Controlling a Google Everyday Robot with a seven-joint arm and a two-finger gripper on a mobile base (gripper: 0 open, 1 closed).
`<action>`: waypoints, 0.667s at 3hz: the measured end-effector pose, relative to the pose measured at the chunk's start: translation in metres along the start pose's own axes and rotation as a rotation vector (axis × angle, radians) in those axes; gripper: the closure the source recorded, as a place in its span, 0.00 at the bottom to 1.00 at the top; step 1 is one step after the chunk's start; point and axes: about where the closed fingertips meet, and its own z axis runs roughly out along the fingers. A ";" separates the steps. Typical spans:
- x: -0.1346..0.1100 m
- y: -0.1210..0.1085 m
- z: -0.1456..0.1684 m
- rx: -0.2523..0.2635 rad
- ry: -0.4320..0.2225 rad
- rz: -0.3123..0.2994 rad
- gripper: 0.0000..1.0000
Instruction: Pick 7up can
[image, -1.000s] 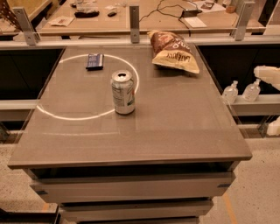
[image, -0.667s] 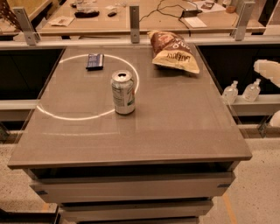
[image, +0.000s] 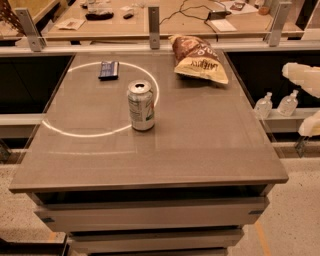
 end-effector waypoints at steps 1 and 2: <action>0.007 0.004 0.037 -0.044 0.012 0.025 0.00; 0.011 0.008 0.086 -0.109 0.019 0.031 0.00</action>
Offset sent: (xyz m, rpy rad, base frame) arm 0.0336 0.1382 -0.0293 -0.0030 0.0591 0.1803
